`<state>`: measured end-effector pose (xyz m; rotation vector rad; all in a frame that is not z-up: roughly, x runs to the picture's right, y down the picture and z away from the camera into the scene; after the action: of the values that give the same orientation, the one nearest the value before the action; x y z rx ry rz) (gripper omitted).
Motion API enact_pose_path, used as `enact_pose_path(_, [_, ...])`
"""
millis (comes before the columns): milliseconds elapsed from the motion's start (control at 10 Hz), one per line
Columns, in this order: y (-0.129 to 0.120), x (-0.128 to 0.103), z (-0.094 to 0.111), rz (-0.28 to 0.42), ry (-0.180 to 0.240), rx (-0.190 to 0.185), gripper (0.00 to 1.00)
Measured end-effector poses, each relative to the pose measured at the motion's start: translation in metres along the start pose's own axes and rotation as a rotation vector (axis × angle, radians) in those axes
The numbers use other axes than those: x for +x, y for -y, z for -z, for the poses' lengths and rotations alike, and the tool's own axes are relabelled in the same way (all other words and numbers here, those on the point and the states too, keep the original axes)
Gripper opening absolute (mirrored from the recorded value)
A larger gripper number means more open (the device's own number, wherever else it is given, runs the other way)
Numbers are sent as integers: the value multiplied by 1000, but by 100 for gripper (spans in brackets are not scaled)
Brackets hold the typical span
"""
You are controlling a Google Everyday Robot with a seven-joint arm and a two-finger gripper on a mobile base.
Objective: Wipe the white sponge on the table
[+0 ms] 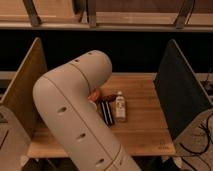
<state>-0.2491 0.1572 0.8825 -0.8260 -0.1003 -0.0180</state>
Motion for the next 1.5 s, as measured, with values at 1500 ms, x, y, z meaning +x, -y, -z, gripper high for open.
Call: enact_pose_path(1500, [-31,-13,-2,64,39,-59,2])
